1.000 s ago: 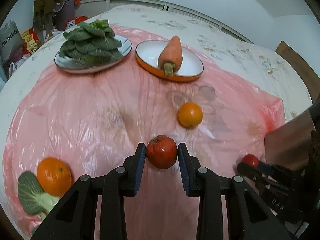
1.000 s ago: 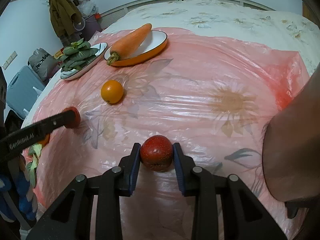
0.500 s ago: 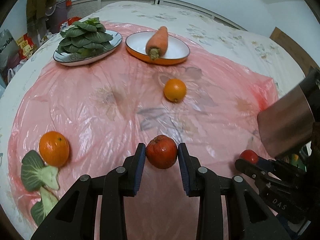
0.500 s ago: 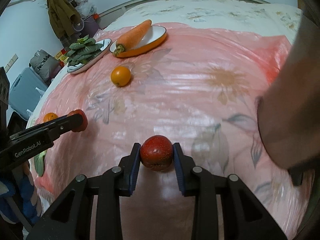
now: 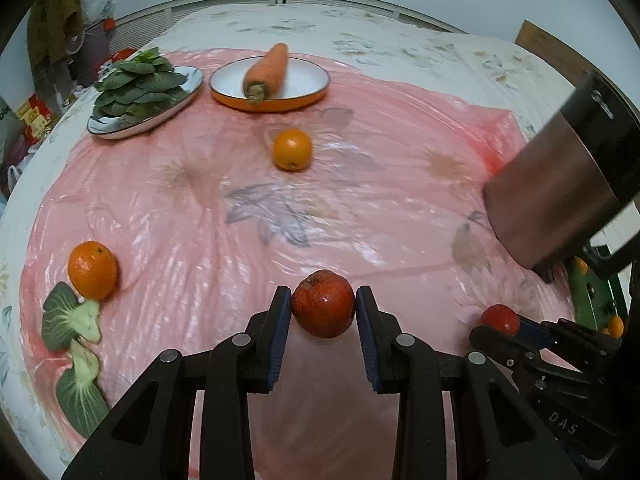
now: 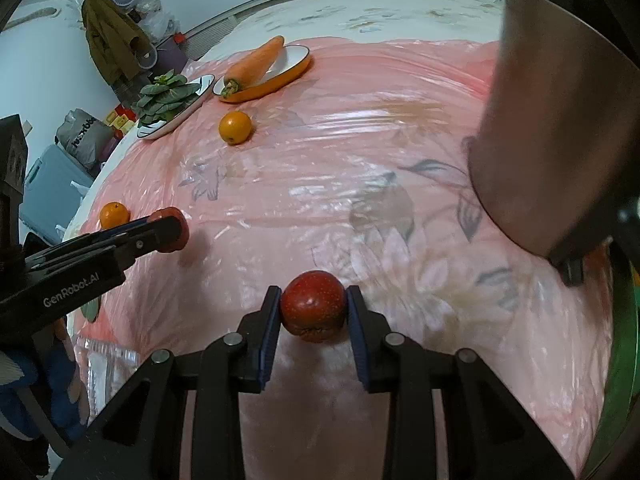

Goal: Organize fruits
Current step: 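Carry both held red apples past the kettle toward the green tray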

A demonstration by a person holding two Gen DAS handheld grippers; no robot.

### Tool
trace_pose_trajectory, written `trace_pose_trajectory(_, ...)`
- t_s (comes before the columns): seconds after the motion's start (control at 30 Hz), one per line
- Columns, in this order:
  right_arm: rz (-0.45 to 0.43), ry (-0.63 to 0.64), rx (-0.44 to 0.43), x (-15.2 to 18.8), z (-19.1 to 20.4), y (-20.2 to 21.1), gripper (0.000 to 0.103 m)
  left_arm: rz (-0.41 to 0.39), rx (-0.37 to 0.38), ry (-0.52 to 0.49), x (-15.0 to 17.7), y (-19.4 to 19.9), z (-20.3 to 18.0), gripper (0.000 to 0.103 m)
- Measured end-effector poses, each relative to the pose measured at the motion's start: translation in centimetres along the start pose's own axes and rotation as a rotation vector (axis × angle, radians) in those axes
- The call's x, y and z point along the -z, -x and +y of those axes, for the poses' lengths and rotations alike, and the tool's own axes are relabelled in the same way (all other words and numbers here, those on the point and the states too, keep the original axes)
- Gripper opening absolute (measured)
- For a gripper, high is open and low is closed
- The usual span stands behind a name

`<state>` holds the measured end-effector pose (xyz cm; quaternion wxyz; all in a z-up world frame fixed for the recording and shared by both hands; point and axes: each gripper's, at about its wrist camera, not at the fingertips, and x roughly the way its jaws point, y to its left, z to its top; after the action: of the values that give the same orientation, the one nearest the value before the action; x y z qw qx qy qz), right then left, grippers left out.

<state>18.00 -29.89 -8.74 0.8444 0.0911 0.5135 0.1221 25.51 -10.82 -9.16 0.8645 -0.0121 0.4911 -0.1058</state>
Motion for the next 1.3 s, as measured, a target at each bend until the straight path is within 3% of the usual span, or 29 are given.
trace_pose_trajectory(0.83,-0.025,-0.103,0.034,5.1,-4.7,6.5,0.051,0.055,0.06,-0.153,2.8,1.4,-9.1,0.028)
trace_pose_trajectory(1.3,-0.069,-0.227,0.125,7.6,-11.4,12.3,0.051,0.111,0.134,-0.286,4.3,1.4,-16.6,0.028)
